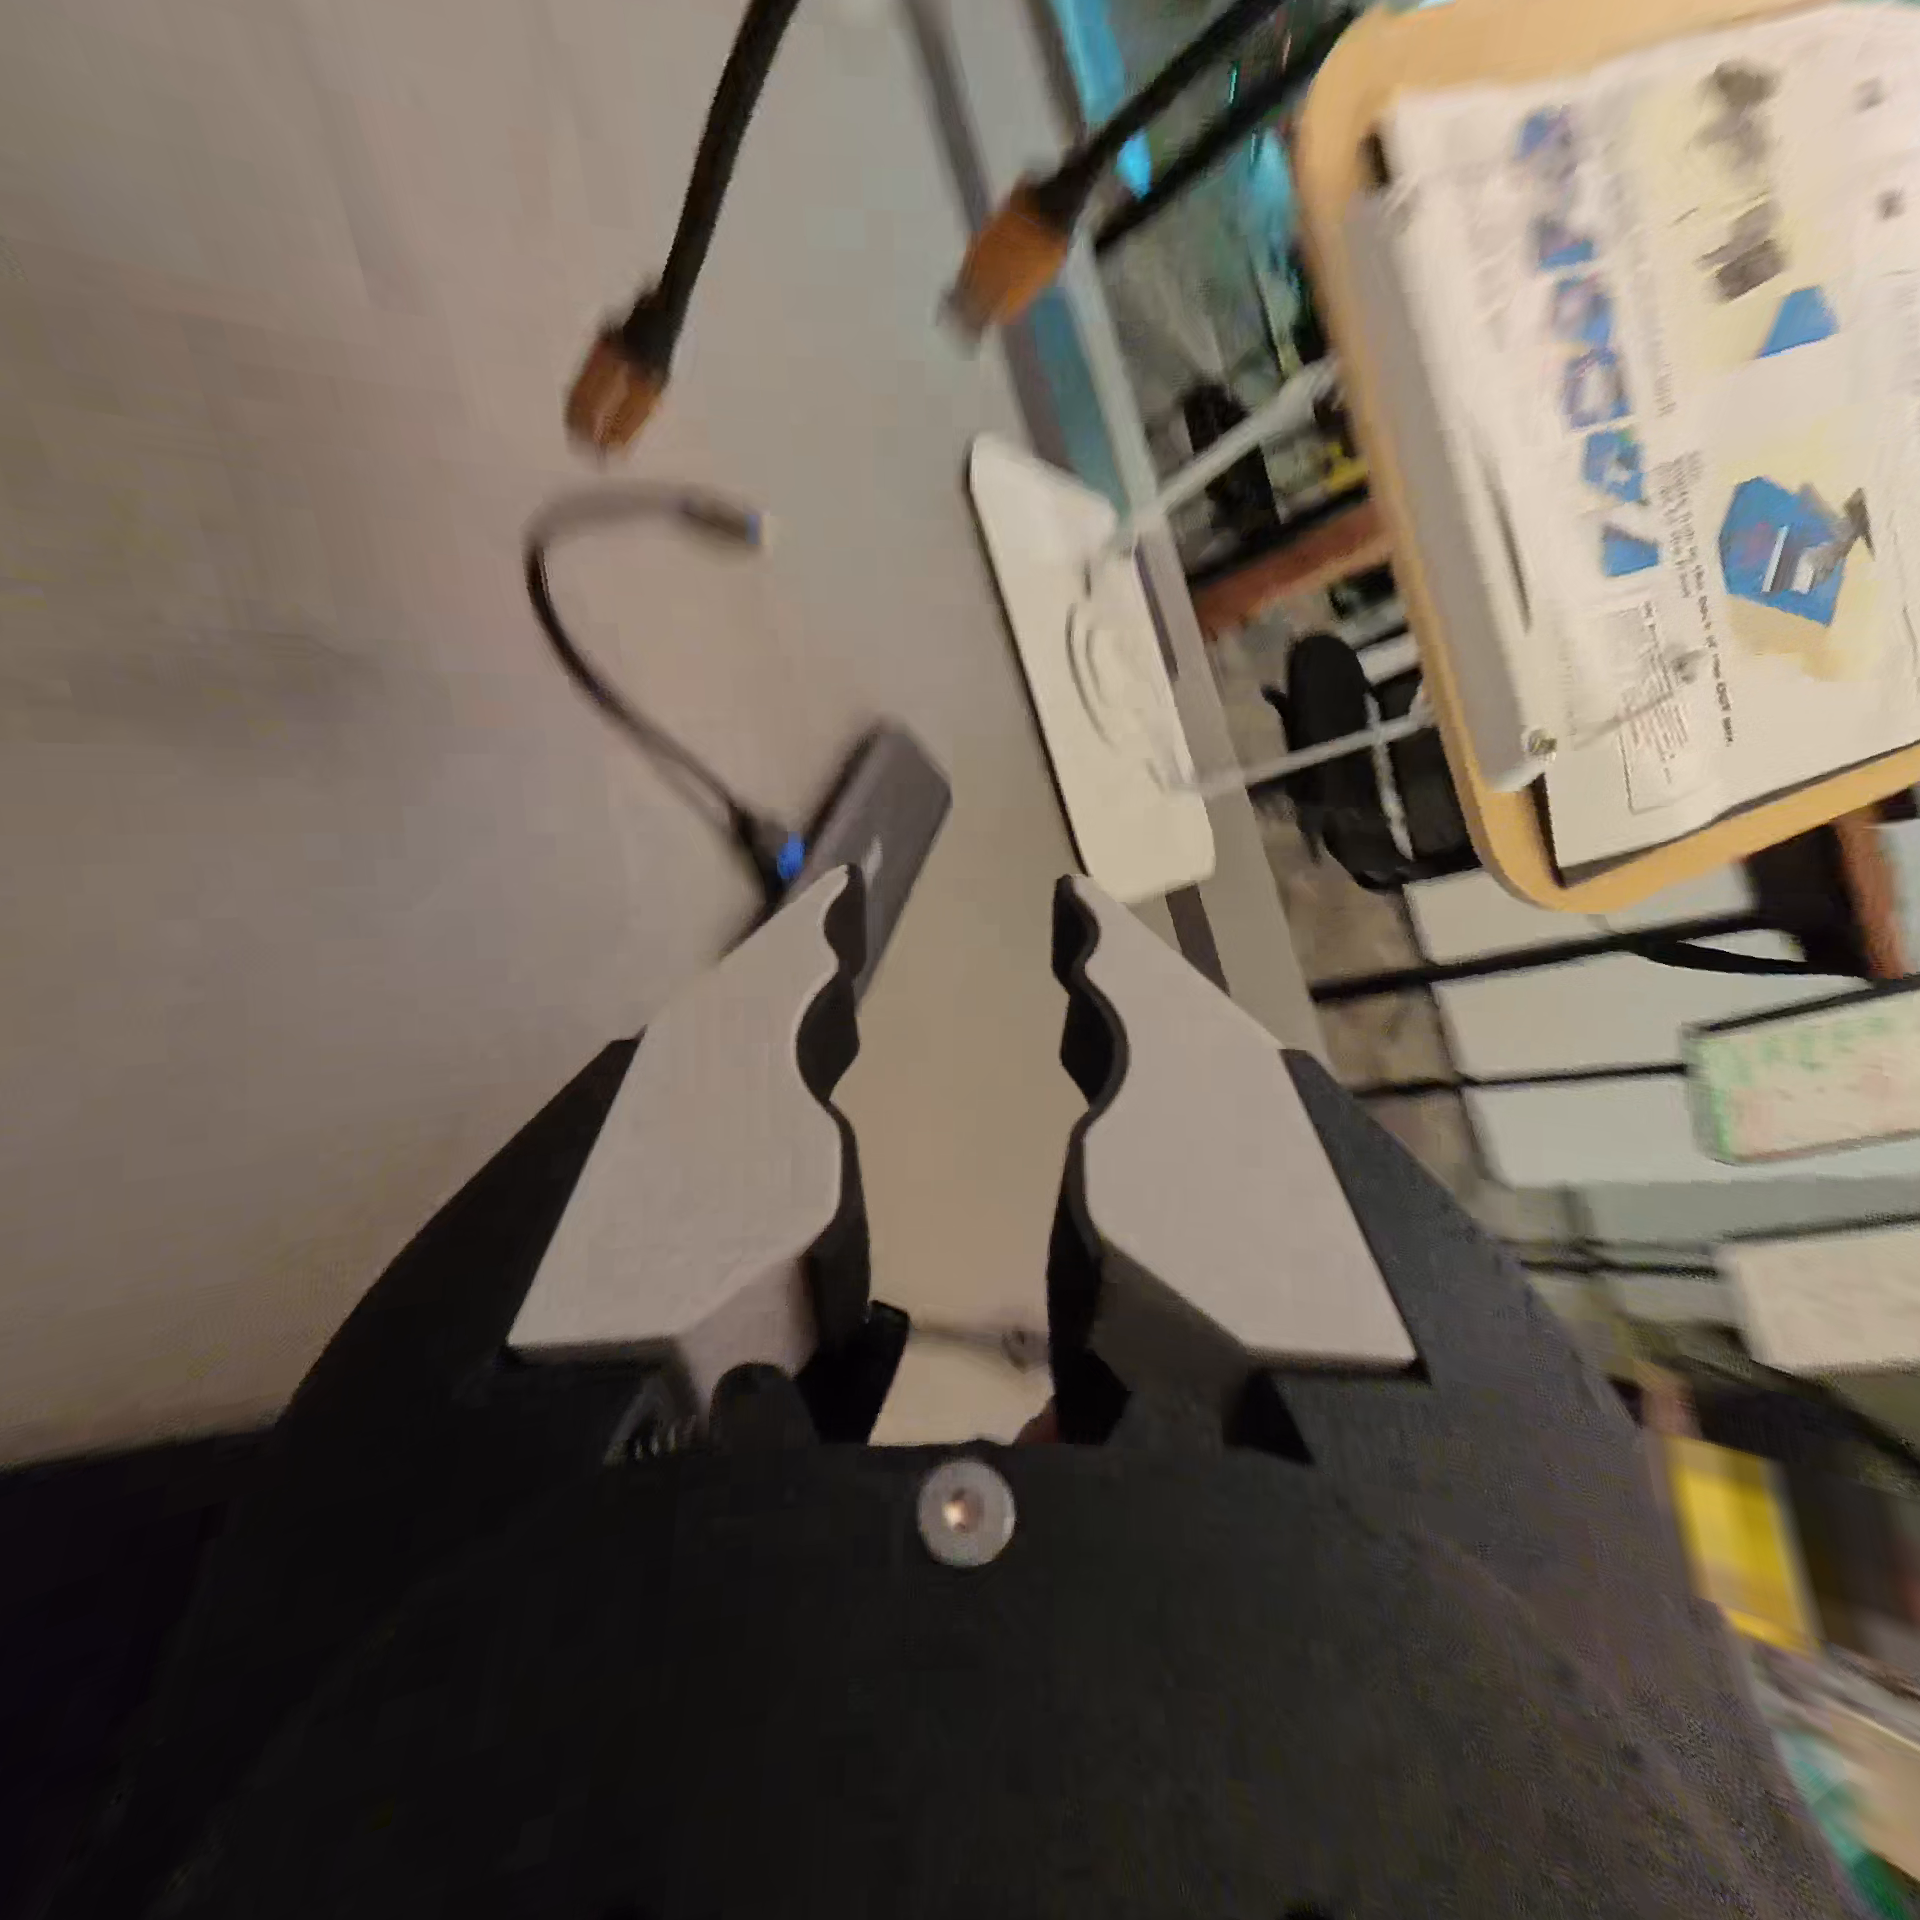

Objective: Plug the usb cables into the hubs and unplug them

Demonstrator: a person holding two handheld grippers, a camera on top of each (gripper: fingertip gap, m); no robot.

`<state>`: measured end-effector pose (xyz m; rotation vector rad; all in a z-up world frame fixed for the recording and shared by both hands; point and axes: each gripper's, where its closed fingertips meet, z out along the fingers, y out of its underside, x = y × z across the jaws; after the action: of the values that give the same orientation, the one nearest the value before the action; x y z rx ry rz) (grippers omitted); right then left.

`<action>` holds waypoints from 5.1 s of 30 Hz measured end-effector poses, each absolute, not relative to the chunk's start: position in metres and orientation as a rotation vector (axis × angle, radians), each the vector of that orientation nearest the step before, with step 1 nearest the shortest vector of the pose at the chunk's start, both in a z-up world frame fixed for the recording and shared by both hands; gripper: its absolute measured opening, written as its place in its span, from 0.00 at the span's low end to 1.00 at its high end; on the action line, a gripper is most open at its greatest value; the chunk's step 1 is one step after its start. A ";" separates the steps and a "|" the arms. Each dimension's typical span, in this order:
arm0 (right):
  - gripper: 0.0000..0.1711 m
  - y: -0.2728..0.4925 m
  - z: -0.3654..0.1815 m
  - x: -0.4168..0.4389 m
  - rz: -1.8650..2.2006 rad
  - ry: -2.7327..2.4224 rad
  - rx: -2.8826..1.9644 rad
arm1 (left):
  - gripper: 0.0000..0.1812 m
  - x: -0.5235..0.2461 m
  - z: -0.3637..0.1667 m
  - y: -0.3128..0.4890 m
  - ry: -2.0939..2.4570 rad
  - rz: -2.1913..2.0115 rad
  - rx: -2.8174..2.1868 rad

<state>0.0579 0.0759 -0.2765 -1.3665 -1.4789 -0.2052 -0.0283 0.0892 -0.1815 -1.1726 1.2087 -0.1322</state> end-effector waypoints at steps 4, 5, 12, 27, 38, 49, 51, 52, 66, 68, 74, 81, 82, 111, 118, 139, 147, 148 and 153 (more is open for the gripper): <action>0.16 0.060 -0.207 0.024 0.418 -1.278 -1.356 | 0.01 -0.023 -0.138 0.068 1.122 -0.448 -1.092; 0.15 0.060 -0.193 0.017 0.522 -1.248 -1.341 | 0.01 -0.021 -0.130 0.062 1.113 -0.521 -1.079; 0.17 0.053 -0.181 -0.028 0.912 -1.338 -1.266 | 0.01 -0.009 -0.096 0.038 1.136 -0.738 -0.981; 0.02 0.108 -0.157 0.013 -0.140 -1.264 -1.008 | 0.17 -0.085 -0.146 0.095 1.193 -0.394 -1.395; 0.03 0.113 -0.145 0.000 -0.659 -1.176 -0.809 | 0.29 -0.013 -0.124 0.082 1.118 -0.335 -1.509; 0.03 0.110 -0.133 0.001 -0.565 -1.060 -0.856 | 0.21 0.012 -0.144 0.094 0.948 -0.625 -1.500; 0.03 0.108 -0.131 0.000 -0.552 -1.048 -0.852 | 0.14 0.015 -0.140 0.090 0.932 -0.647 -1.431; 0.03 0.108 -0.132 0.000 -0.545 -1.048 -0.857 | 0.13 0.015 -0.140 0.089 0.920 -0.649 -1.422; 0.03 0.102 -0.124 -0.001 -0.404 -0.991 -0.916 | 0.10 0.014 -0.126 0.084 0.793 -0.640 -1.263; 0.03 0.101 -0.123 -0.001 -0.388 -1.001 -0.928 | 0.09 0.014 -0.125 0.083 0.798 -0.618 -1.244; 0.02 0.106 -0.125 0.002 -0.450 -1.052 -0.919 | 0.09 0.015 -0.125 0.087 0.837 -0.521 -1.242; 0.02 0.108 -0.129 0.003 -0.509 -1.112 -0.898 | 0.08 0.015 -0.130 0.089 0.855 -0.473 -1.249; 0.02 0.108 -0.129 0.003 -0.511 -1.120 -0.894 | 0.08 0.015 -0.130 0.090 0.857 -0.479 -1.256; 0.15 0.112 -0.085 0.024 1.557 -0.853 -1.401 | 0.08 0.008 -0.072 0.108 1.044 -0.565 -0.906; 0.10 0.074 -0.077 0.014 1.892 -0.936 -1.276 | 0.08 0.021 -0.080 0.075 1.251 -0.425 -0.744; 0.02 0.060 -0.079 0.021 1.927 -0.919 -1.276 | 0.09 0.034 -0.080 0.067 1.275 -0.258 -0.683; 0.02 0.057 -0.080 0.023 1.935 -0.932 -1.287 | 0.08 0.039 -0.083 0.066 1.283 -0.234 -0.660; 0.02 0.057 -0.081 0.024 1.938 -0.932 -1.292 | 0.08 0.039 -0.084 0.066 1.286 -0.222 -0.660; 0.02 0.058 -0.082 0.024 1.961 -0.921 -1.299 | 0.08 0.039 -0.085 0.068 1.295 -0.191 -0.664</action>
<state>0.0238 0.0579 -0.0819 -1.2986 -0.9210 1.9606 0.0395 0.0676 -0.0850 -0.6638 1.2954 -0.1909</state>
